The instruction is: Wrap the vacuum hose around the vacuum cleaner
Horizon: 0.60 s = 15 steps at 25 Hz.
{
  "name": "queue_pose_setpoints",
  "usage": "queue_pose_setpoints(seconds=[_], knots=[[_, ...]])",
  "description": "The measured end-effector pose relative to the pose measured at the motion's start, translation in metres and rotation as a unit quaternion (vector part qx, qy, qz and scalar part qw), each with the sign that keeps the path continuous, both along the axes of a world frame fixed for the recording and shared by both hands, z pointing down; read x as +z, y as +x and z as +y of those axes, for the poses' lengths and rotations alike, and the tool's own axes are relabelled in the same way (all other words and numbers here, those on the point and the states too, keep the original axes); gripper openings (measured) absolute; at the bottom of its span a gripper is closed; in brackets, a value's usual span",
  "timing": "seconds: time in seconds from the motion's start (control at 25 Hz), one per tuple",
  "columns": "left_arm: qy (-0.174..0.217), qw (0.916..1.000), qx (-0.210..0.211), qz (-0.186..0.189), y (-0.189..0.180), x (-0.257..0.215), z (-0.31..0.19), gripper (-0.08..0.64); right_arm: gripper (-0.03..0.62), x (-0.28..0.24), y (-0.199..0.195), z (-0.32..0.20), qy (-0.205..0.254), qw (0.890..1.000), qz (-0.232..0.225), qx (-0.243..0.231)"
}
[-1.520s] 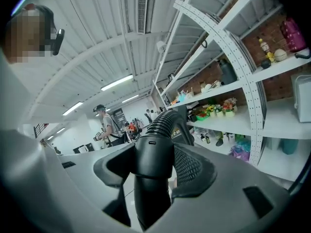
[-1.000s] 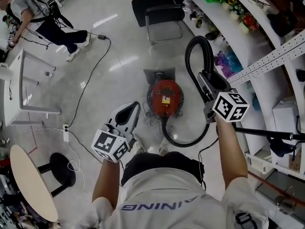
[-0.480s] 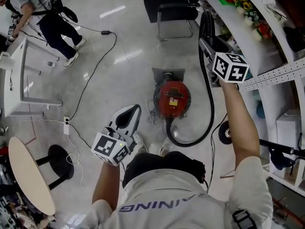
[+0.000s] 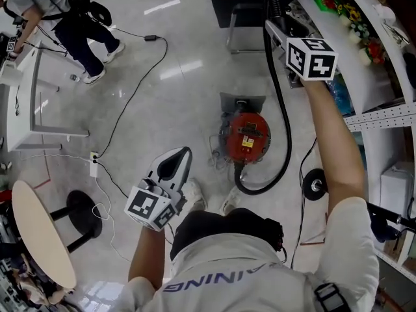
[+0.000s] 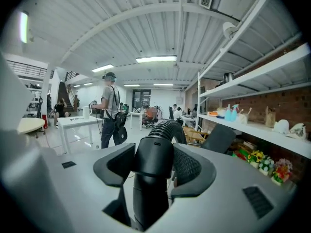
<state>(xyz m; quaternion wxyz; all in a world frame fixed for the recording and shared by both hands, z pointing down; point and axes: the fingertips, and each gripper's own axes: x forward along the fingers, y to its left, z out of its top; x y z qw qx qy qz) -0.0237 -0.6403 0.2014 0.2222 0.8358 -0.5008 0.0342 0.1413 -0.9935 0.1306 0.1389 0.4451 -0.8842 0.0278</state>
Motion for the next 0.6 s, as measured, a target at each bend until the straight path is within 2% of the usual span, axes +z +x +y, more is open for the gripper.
queue_pose_setpoints(seconds=[0.12,0.32,0.48,0.6], knots=[[-0.004,0.9999,-0.013,0.000,-0.018,0.002,0.003,0.017,0.247,-0.005,-0.048,-0.005,0.002,0.999,-0.004,-0.036],[-0.010,0.9995,-0.029,-0.004,-0.042,0.009,0.009,0.017,0.247,0.013,-0.122,0.009,-0.024,0.995,-0.019,-0.094],[-0.008,0.9991,-0.041,-0.001,-0.063,0.010,0.014,0.017,0.245,0.042,-0.170,0.053,-0.056,0.988,-0.028,-0.141],[-0.004,0.9987,-0.051,0.002,-0.076,0.008,0.018,0.017,0.245,0.070,-0.196,0.104,-0.087,0.979,-0.032,-0.182]])
